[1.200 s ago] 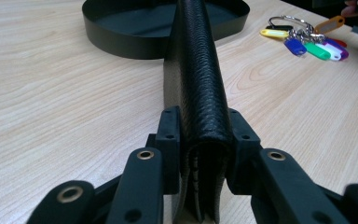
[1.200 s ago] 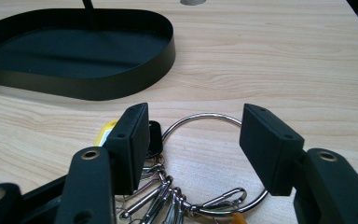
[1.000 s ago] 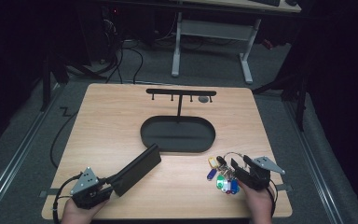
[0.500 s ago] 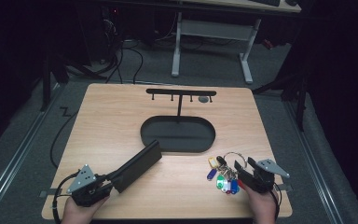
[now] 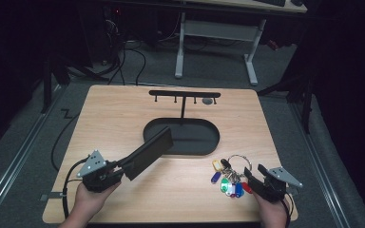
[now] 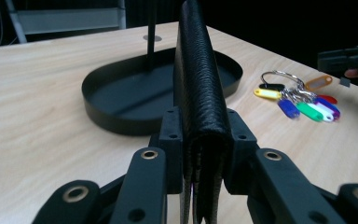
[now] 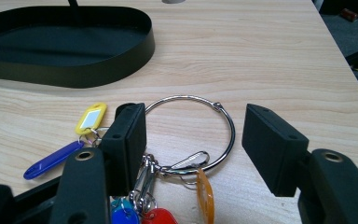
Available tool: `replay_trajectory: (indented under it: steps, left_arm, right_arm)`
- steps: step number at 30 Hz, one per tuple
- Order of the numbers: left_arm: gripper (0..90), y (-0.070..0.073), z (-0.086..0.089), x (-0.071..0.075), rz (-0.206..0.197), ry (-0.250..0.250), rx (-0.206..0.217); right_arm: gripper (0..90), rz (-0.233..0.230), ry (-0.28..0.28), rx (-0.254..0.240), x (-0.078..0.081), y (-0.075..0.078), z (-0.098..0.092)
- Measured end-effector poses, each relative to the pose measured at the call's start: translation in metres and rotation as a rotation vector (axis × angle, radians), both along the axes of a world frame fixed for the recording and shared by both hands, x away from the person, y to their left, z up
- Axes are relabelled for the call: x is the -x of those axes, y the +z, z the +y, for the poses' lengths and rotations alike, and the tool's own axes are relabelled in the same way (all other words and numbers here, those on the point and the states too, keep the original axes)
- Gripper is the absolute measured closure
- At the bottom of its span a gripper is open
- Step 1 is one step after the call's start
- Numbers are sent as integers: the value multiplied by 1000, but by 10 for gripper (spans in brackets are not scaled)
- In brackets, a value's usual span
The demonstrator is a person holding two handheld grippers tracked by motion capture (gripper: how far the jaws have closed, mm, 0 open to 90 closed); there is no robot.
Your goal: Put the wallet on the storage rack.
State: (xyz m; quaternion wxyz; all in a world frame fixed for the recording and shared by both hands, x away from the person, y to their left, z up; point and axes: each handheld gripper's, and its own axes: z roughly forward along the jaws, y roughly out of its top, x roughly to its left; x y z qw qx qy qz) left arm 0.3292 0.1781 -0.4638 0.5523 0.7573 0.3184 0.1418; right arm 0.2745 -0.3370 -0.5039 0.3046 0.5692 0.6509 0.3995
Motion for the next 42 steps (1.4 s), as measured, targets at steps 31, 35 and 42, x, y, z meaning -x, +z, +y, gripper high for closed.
replay_trajectory:
  steps: [31, 35, 42]
  left_arm:
    - [736, -11, -109, -93, 20, -104, -57]
    - [736, -12, -117, -98, 24, -117, -56]
    - [732, -16, -124, -99, 51, -136, -35]
  right_arm:
    - [404, 5, 3, -21, 0, -1, 0]
    - [404, 9, 5, -23, -1, -2, 1]
    - [404, 8, 8, -25, -1, -2, -1]
